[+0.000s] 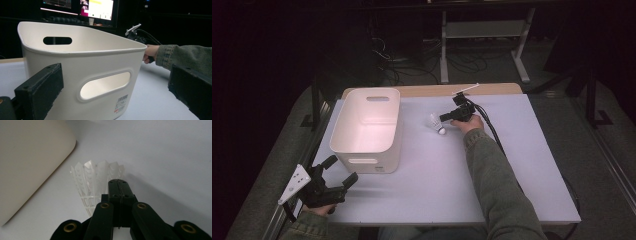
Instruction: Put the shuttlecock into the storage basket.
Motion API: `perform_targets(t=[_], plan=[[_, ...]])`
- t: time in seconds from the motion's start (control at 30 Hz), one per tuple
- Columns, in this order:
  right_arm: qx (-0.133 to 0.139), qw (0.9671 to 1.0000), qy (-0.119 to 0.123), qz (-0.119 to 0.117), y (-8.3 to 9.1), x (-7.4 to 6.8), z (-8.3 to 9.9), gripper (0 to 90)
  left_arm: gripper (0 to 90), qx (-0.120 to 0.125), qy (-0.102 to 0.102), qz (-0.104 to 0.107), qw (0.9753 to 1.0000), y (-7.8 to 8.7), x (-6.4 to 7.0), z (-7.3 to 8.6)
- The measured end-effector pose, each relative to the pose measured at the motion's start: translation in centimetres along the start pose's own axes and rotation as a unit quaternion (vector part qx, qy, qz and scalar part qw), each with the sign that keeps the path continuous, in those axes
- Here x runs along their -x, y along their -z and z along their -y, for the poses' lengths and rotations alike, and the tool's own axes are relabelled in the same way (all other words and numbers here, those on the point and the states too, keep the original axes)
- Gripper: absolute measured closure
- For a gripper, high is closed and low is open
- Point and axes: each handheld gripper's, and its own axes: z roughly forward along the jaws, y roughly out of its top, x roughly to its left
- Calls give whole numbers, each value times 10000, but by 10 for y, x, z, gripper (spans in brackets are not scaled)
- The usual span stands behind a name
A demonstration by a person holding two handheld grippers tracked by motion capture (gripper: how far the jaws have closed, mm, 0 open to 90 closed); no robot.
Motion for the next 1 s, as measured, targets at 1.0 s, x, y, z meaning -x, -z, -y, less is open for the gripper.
perform_targets(t=[1.0], plan=[[-71, 9991, 251, -326, -8, -24, -3, 859, 0, 4, 1, -7, 10000, 0, 0, 0]])
